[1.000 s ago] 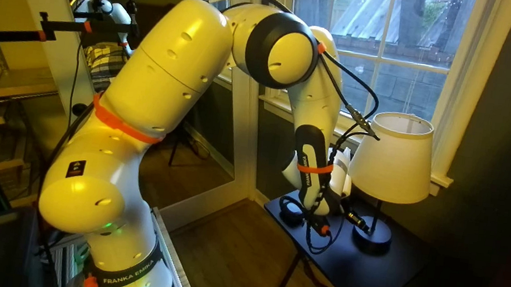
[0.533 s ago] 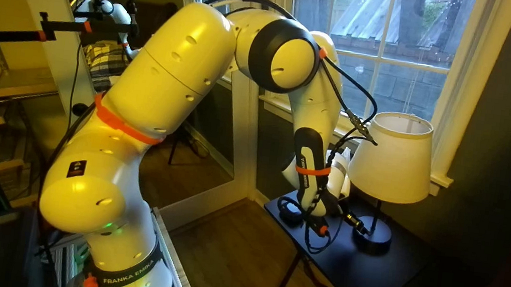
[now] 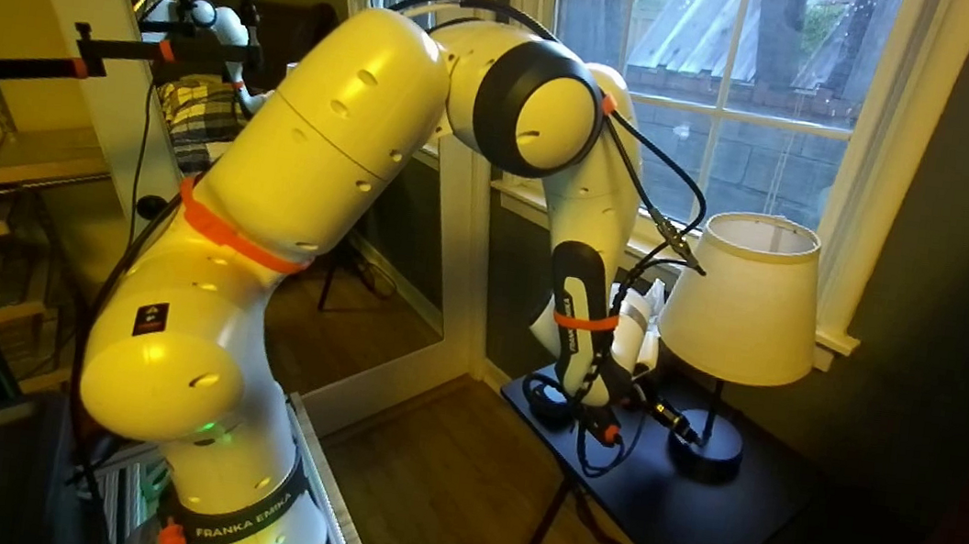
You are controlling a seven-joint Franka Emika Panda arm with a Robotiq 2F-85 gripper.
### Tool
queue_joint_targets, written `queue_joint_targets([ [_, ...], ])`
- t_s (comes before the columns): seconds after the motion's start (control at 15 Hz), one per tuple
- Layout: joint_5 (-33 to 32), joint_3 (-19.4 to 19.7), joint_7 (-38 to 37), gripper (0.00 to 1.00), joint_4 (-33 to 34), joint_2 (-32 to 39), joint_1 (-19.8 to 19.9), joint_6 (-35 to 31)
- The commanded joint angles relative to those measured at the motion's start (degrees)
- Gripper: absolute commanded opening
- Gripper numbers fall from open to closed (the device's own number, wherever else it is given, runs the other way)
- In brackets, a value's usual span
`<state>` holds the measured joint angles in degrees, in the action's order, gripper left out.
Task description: Turn on the lamp
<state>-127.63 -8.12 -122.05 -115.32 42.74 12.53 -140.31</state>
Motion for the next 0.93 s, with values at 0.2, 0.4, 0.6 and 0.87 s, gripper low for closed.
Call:
queue_joint_targets([
  [0.2,-0.46,0.92,1.55,0.00,0.69,1.76,-2.93,4.95],
  [0.4,-0.13,1.26,3.32,0.00,0.92,2.44,-3.79,7.09],
  [0.6,-0.22,1.53,5.49,0.00,1.08,3.14,-4.44,8.80],
  [0.87,-1.41,1.68,7.40,0.00,1.34,3.92,-5.03,10.43],
])
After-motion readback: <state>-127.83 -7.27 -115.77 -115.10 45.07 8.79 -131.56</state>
